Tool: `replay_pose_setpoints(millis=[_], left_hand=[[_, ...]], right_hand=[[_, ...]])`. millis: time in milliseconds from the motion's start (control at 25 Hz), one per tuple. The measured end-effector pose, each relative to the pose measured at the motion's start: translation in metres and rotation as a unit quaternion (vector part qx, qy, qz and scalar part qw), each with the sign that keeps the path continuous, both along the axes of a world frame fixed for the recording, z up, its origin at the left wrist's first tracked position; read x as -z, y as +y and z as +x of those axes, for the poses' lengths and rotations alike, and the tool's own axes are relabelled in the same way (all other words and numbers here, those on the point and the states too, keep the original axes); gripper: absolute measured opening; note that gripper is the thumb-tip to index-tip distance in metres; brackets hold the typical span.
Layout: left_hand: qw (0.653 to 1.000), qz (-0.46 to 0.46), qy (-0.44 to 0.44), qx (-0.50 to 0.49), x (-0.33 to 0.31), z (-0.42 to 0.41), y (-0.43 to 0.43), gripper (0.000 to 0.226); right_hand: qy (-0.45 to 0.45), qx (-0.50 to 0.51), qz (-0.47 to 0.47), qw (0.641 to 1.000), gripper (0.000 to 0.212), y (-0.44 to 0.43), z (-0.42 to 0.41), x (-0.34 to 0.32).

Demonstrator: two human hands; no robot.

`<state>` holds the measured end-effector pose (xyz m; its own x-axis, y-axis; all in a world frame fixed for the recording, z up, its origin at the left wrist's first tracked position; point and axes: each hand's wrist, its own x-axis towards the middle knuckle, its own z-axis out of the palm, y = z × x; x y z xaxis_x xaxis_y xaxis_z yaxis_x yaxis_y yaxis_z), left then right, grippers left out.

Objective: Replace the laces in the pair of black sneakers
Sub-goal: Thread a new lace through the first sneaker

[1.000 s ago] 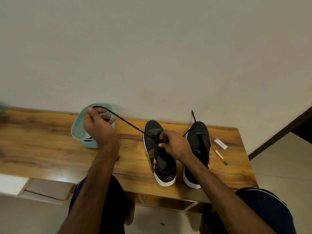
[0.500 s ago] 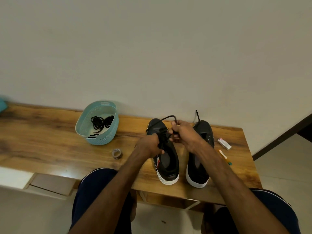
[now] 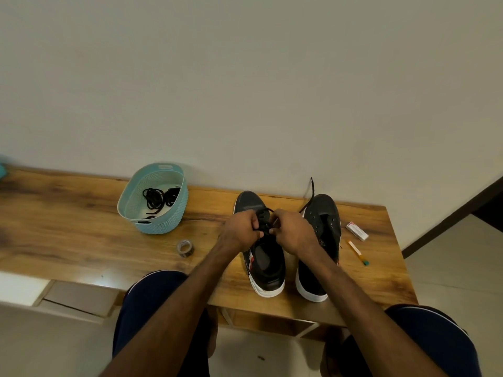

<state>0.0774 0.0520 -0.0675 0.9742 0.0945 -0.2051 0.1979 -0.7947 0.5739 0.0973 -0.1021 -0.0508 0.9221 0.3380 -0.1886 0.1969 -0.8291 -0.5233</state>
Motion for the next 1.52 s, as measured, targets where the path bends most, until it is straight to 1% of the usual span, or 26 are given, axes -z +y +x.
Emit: replay_pose_setpoints(millis=[120, 240, 280, 320, 400, 520, 560, 600, 680, 720, 800, 840, 880, 920, 960, 1000, 1040, 1080, 1160, 1240, 1320, 1360, 1400, 1440, 1480, 1520], left_hand=[[0.999, -0.03, -0.01, 0.004, 0.0, 0.0, 0.0, 0.015], [0.994, -0.107, 0.009, 0.014, 0.001, 0.002, 0.0, 0.01], [0.993, -0.11, 0.011, 0.032, -0.001, 0.002, -0.001, 0.008], [0.995, -0.08, -0.004, 0.062, -0.002, 0.002, -0.001, 0.007], [0.989, 0.048, -0.054, 0.131, -0.009, 0.002, 0.002, 0.01], [0.961, 0.178, -0.096, 0.188, -0.017, 0.001, 0.006, 0.017], [0.952, 0.206, -0.099, 0.204, -0.017, 0.0, 0.004, 0.019], [0.945, 0.227, -0.102, 0.213, -0.016, -0.001, 0.002, 0.021], [0.941, 0.248, -0.098, 0.207, -0.017, -0.001, 0.002, 0.021], [0.944, 0.252, -0.089, 0.193, -0.016, -0.001, 0.004, 0.02], [0.953, 0.249, -0.066, 0.158, -0.017, 0.0, 0.008, 0.021], [0.962, 0.229, -0.061, 0.133, -0.017, 0.0, 0.008, 0.021], [0.978, 0.175, -0.054, 0.097, -0.016, 0.002, 0.007, 0.018], [0.996, 0.062, -0.04, 0.051, -0.018, 0.003, 0.003, 0.014], [0.995, -0.101, -0.022, -0.006, -0.025, 0.003, 0.0, 0.012], [0.962, -0.264, -0.011, -0.063, -0.036, 0.004, -0.002, 0.014], [0.917, -0.382, -0.015, -0.116, -0.046, 0.004, 0.0, 0.019], [0.874, -0.458, -0.029, -0.157, -0.056, 0.003, 0.003, 0.025], [0.814, -0.534, -0.071, -0.217, -0.071, 0.001, 0.014, 0.037], [0.749, -0.585, -0.129, -0.283, -0.079, -0.001, 0.037, 0.041], [0.646, -0.641, -0.189, -0.368, -0.087, -0.004, 0.069, 0.041], [0.597, -0.649, -0.214, -0.421, -0.089, -0.004, 0.086, 0.04], [0.575, -0.632, -0.226, -0.467, -0.089, -0.007, 0.098, 0.037], [0.597, -0.582, -0.226, -0.504, -0.083, -0.007, 0.11, 0.033], [0.647, -0.519, -0.215, -0.516, -0.075, -0.006, 0.118, 0.029], [0.718, -0.436, -0.194, -0.506, -0.066, -0.004, 0.122, 0.031]], right_hand=[[-0.026, -0.021, 0.057, 0.998, 0.026, 0.001, 0.0, -0.003], [-0.013, -0.033, 0.012, 0.999, 0.018, 0.004, 0.004, 0.002], [0.002, -0.029, -0.003, 1.0, 0.016, 0.003, 0.006, 0.005], [0.03, -0.022, -0.005, 0.999, 0.016, 0.003, 0.009, 0.007], [0.101, 0.0, 0.029, 0.994, 0.025, 0.004, 0.01, 0.006], [0.15, 0.004, 0.029, 0.988, 0.055, 0.005, 0.01, 0.003], [0.154, -0.002, 0.019, 0.988, 0.059, 0.003, 0.011, 0.004], [0.161, -0.015, 0.03, 0.986, 0.052, 0.0, 0.011, 0.002], [0.226, -0.027, 0.106, 0.968, 0.023, -0.006, 0.012, -0.002], [0.25, -0.029, 0.132, 0.959, 0.014, -0.008, 0.013, -0.004], [0.254, -0.031, 0.169, 0.952, 0.015, -0.009, 0.011, -0.007], [0.253, -0.027, 0.187, 0.949, 0.017, -0.009, 0.011, -0.009], [0.258, -0.021, 0.199, 0.945, 0.018, -0.009, 0.012, -0.01], [0.261, -0.019, 0.199, 0.944, 0.018, -0.01, 0.013, -0.01], [0.254, -0.019, 0.187, 0.949, 0.017, -0.011, 0.015, -0.01], [0.232, -0.02, 0.158, 0.96, 0.019, -0.012, 0.017, -0.011], [0.205, -0.021, 0.126, 0.97, 0.021, -0.012, 0.018, -0.01], [0.185, -0.019, 0.108, 0.977, 0.021, -0.013, 0.019, -0.011], [0.184, -0.01, 0.12, 0.976, 0.018, -0.014, 0.018, -0.014], [0.216, -0.001, 0.166, 0.962, 0.021, -0.02, 0.019, -0.021], [0.239, 0.021, 0.235, 0.942, 0.028, -0.027, 0.021, -0.033], [0.233, 0.049, 0.273, 0.932, 0.031, -0.032, 0.023, -0.039], [0.212, 0.088, 0.306, 0.924, 0.033, -0.038, 0.026, -0.045], [0.177, 0.132, 0.327, 0.919, 0.032, -0.045, 0.03, -0.05], [0.129, 0.174, 0.324, 0.921, 0.031, -0.054, 0.035, -0.053], [0.067, 0.203, 0.28, 0.936, 0.03, -0.061, 0.04, -0.052]])
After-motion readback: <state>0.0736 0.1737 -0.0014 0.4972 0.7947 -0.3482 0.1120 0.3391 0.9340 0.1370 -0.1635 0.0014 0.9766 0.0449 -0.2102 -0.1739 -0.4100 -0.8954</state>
